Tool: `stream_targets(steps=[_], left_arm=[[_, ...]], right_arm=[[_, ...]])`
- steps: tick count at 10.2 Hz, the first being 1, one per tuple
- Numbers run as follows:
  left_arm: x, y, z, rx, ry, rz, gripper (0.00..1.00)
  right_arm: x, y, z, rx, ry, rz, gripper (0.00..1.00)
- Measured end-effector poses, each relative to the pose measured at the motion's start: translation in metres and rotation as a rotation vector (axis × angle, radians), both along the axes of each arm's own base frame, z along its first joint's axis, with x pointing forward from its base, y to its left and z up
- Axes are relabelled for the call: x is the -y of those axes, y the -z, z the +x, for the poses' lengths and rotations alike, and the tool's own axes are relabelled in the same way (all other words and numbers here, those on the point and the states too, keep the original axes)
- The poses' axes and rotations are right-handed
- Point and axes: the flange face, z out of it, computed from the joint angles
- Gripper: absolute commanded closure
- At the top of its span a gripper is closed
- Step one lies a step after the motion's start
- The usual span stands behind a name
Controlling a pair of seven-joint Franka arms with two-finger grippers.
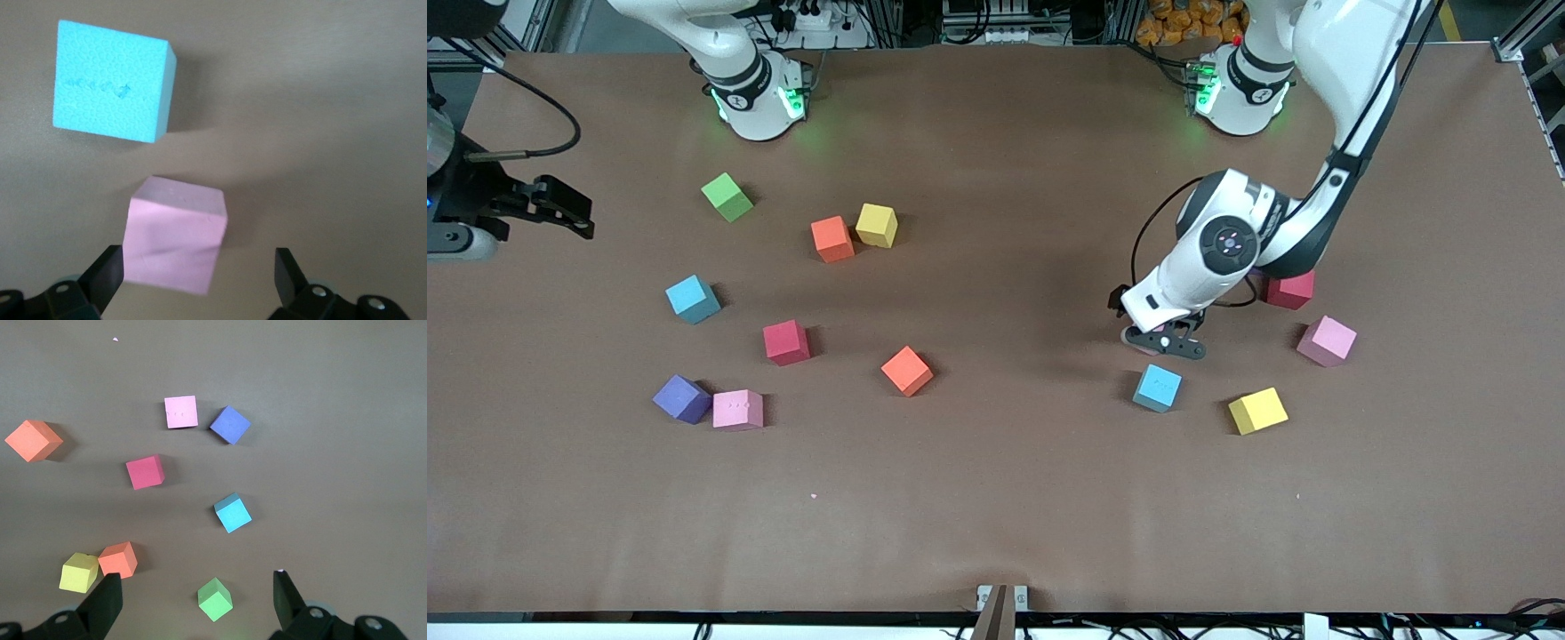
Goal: Form number 2 with 11 blocks
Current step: 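Reach the left gripper down and grasp the light pink cube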
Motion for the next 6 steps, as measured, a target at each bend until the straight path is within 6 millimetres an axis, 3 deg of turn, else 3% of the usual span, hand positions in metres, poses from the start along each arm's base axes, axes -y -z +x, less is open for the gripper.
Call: stream_targets(steps=[3, 6], left_arm=[[-0.004, 0.015, 0.001, 0.009, -0.003, 0.029, 0.00], [-0.003, 0.020, -0.004, -0.004, 0.004, 0.035, 0.00]], right_arm=[[-0.008, 0.015, 0.006, 0.006, -0.017, 0.003, 0.00], [-0.038, 0.035, 0.003, 0.031, -0.074, 0.009, 0.00]])
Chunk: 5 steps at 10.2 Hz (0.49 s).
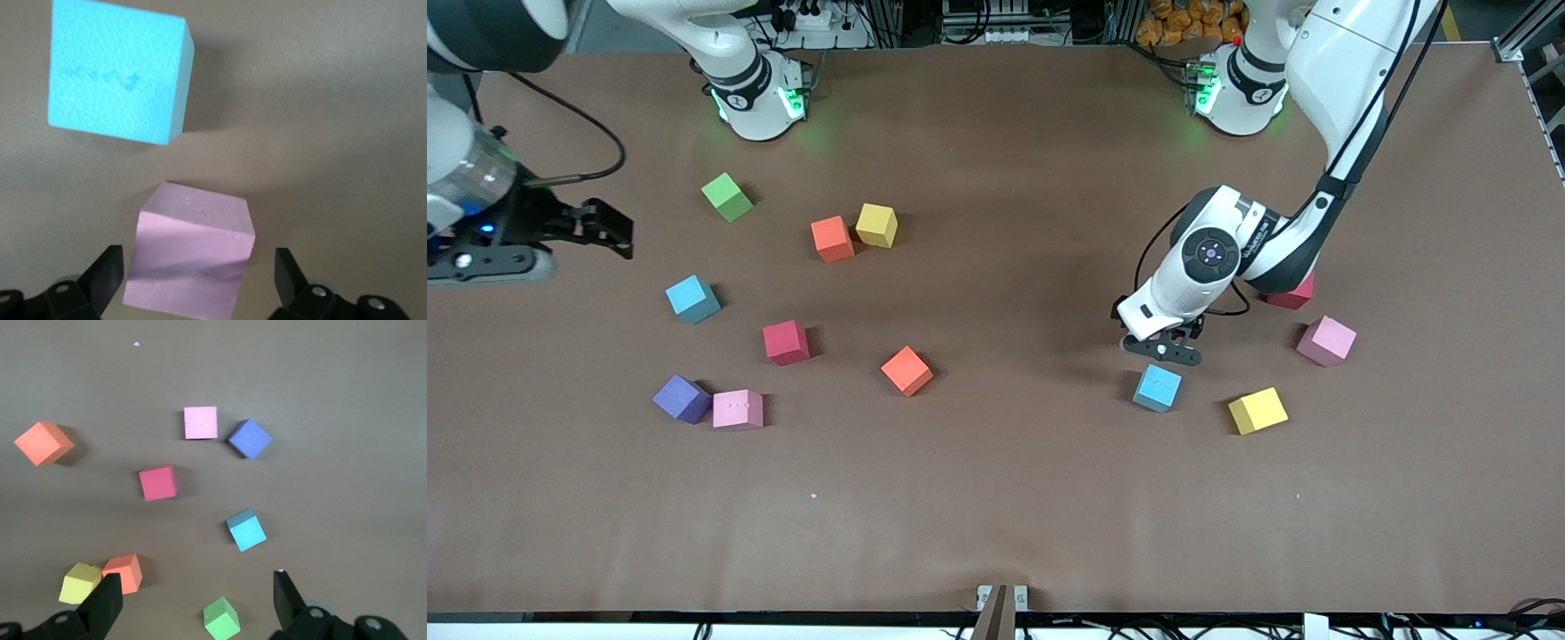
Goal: Form number 2 with 11 blocks
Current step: 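Reach the left gripper down and grasp the light pink cube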
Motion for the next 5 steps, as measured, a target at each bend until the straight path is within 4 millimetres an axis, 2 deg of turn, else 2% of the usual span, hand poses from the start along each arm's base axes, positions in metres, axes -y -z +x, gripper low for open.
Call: stream_targets(steps=[1, 2, 3, 4, 5], left_arm=[[0.000, 0.005, -0.005, -0.011, 0.007, 0.007, 0.00], [-0.001, 0.010, -0.011, -0.019, 0.022, 0.019, 0.00], [-0.002, 0.015, -0.015, -0.024, 0.033, 0.031, 0.10], [-0.003, 0.017, -0.017, -0.028, 0.031, 0.034, 0.52], [-0.005, 0.017, -0.016, -0.027, 0.022, 0.035, 0.75]], right_arm=[[-0.011, 0.016, 0.000, 0.021, -0.023, 0.006, 0.00], [-0.024, 0.043, 0.001, 0.042, -0.049, 0.010, 0.00], [-0.031, 0.071, 0.000, 0.041, -0.064, 0.012, 0.00], [-0.033, 0.090, -0.003, 0.029, -0.065, 0.022, 0.00], [-0.034, 0.105, -0.006, 0.016, -0.061, 0.036, 0.00]])
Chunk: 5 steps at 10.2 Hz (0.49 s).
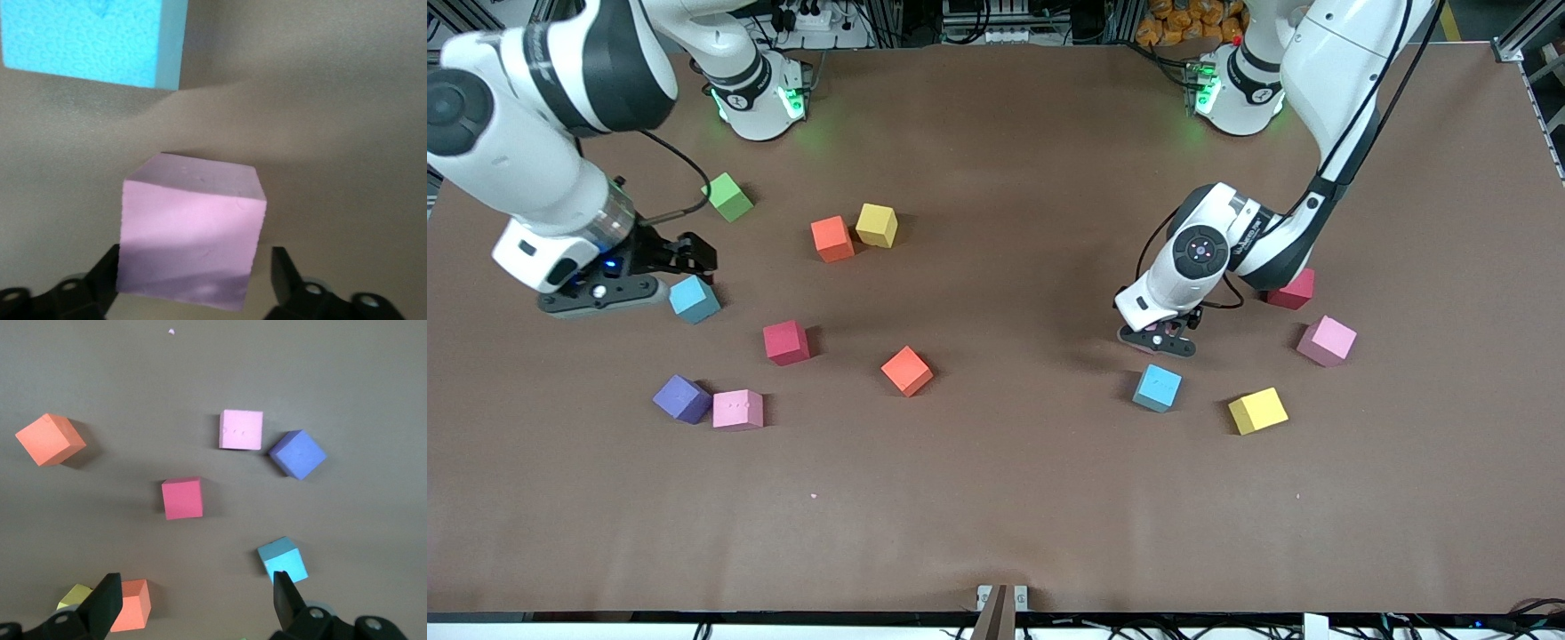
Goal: Form number 2 with 11 blocks
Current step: 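Reach the left gripper down and grasp the light pink cube, then carry the pink cube to center while the right gripper reaches the red cube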
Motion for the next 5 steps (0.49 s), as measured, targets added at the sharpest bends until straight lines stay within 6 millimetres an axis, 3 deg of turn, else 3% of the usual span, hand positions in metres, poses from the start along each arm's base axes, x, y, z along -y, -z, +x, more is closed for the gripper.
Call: stream_targets(steps=[1, 2, 5], left_arm=[[-0.002, 0.000, 0.002, 0.002, -0.023, 0.001, 0.93], [-0.002, -0.001, 0.002, 0.004, -0.051, 0.003, 1.00], [0.002, -0.004, 0.006, 0.016, -0.122, 0.002, 1.00]], right_arm=[[0.000, 0.016, -0.005, -0.022, 0.004, 0.006, 0.00], [0.001, 0.031, -0.009, -0.042, 0.004, 0.005, 0.00], [-0.012, 0.068, -0.018, 0.009, -0.027, 0.017, 0.00]])
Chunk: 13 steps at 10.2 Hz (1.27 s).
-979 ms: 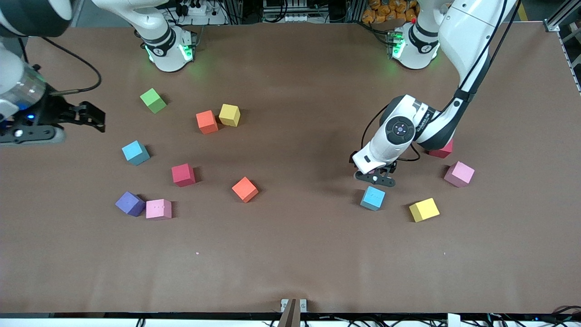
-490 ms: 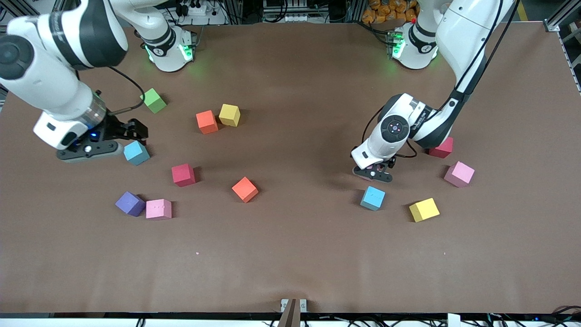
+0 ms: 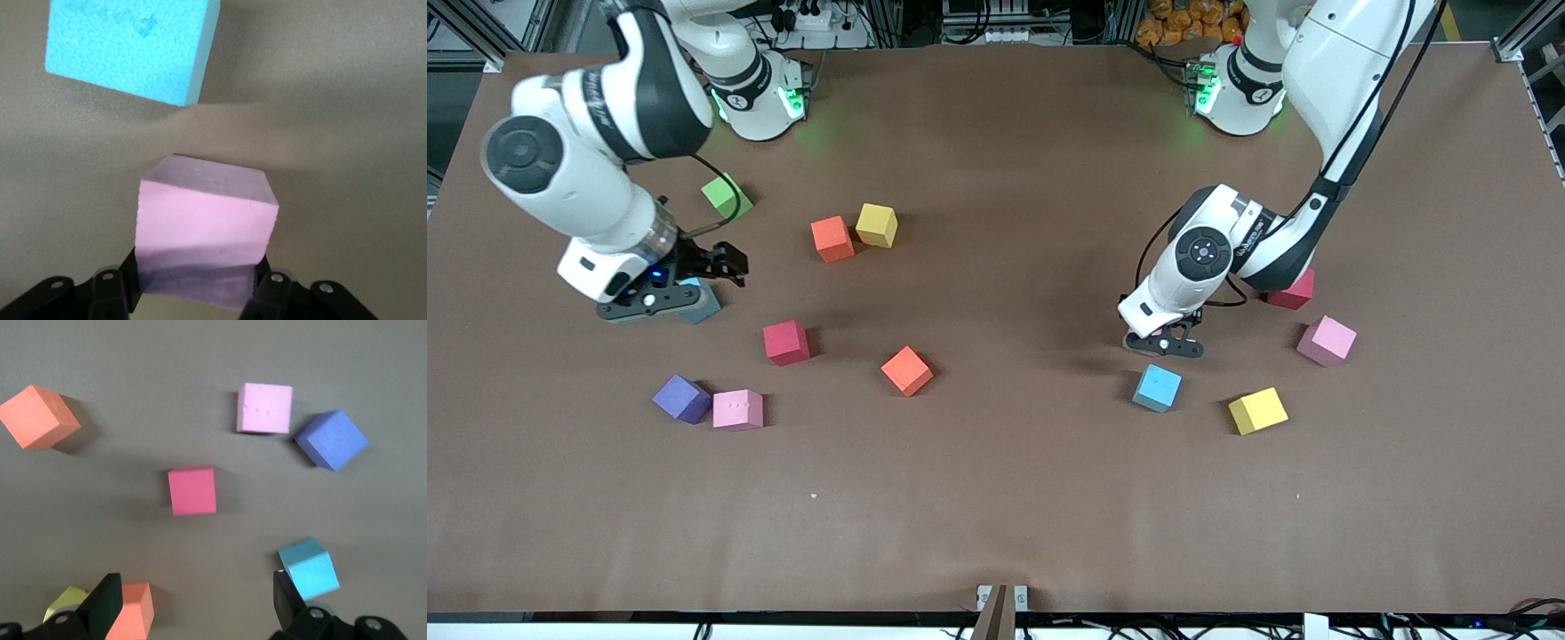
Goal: Form number 2 with 11 blocks
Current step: 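Carry the pink cube to center while the right gripper reaches the red cube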
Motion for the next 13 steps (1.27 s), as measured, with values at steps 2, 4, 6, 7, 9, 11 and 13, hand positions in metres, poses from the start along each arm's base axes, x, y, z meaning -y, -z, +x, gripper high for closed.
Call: stream_targets(steps=[2, 4, 6, 7, 9, 11, 13], left_arm=[[0.001, -0.001, 0.002, 0.005, -0.063, 0.002, 1.00], [0.013, -0.004, -0.004, 0.006, -0.110, 0.010, 1.00], [0.048, -0.010, -0.027, -0.009, -0.134, 0.040, 1.00], [0.070, -0.019, -0.043, -0.009, -0.152, 0.049, 1.00], [0.121, -0.047, -0.088, -0.001, -0.222, 0.048, 1.00], [0.167, -0.067, -0.139, -0.002, -0.298, 0.050, 1.00], [0.210, -0.071, -0.201, -0.024, -0.352, 0.052, 1.00]], right_arm=[[-0.007, 0.027, -0.009, 0.033, -0.023, 0.008, 0.00], [-0.017, 0.034, -0.015, 0.028, -0.048, 0.007, 0.00], [-0.021, 0.041, -0.016, 0.028, -0.057, 0.008, 0.00], [-0.021, 0.047, -0.014, 0.030, -0.059, 0.009, 0.00], [-0.023, 0.067, -0.008, 0.044, -0.099, 0.015, 0.00], [-0.025, 0.095, 0.001, 0.064, -0.156, 0.022, 0.00], [-0.026, 0.121, 0.007, 0.074, -0.174, 0.027, 0.00]])
